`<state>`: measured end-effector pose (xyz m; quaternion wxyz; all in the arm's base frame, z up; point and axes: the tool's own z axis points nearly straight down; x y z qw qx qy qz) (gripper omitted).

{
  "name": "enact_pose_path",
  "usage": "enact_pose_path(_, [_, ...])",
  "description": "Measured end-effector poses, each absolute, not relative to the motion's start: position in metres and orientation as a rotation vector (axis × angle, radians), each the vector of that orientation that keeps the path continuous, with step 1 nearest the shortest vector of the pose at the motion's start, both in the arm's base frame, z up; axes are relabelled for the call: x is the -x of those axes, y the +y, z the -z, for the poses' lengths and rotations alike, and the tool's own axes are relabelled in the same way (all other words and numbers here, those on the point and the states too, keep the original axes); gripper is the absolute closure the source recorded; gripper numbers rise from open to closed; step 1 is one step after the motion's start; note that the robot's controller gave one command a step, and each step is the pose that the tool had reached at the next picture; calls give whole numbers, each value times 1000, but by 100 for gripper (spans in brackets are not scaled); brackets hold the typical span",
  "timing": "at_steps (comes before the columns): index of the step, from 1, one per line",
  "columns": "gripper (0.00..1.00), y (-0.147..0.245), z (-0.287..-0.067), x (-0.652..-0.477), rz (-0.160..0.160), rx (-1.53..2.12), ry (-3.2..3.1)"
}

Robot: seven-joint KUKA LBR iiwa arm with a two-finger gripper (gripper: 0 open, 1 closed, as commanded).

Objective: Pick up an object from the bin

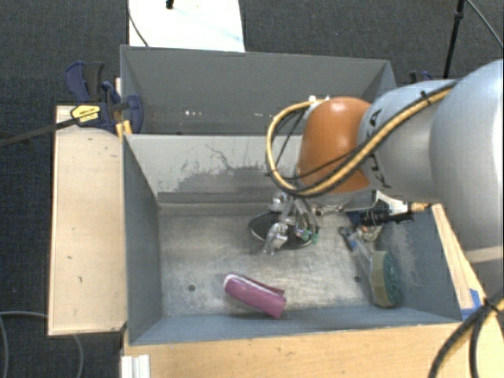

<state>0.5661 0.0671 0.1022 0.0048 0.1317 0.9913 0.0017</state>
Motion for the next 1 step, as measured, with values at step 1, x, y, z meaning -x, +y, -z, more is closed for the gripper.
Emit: enact_pose_path(1, [100,67,-142,-567,-4,-410,3108])
